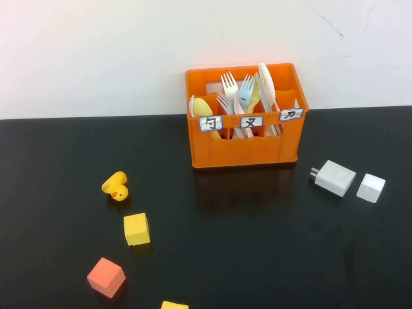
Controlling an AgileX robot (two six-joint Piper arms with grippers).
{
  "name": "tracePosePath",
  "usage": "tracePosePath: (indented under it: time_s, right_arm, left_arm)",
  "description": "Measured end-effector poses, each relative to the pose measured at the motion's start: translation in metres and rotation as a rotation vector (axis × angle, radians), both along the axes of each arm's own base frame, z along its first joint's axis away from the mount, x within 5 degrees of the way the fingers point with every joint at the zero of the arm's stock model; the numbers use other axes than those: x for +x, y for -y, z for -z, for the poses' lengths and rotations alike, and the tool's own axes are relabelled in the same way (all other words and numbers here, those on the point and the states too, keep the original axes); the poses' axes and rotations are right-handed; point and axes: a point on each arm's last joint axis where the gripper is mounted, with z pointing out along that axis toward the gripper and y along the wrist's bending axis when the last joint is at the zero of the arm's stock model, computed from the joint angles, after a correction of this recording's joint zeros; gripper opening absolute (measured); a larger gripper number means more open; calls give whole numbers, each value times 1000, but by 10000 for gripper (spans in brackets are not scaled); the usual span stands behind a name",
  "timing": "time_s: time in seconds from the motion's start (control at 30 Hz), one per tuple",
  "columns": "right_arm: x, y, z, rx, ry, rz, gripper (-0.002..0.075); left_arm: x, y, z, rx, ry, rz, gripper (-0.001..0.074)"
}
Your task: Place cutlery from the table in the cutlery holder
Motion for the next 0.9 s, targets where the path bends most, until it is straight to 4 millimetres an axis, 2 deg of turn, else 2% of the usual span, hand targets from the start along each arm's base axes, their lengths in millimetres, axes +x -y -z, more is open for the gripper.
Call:
tracePosePath:
  time_s: [0.57, 0.9]
  right_arm:
    - [1, 3, 0, 2, 18, 58, -2]
    - [0, 3, 0, -129, -2, 16, -2]
  left_arm:
    - [0, 0, 0, 0, 0, 0, -1]
    - [0, 0, 0, 0, 0, 0, -1]
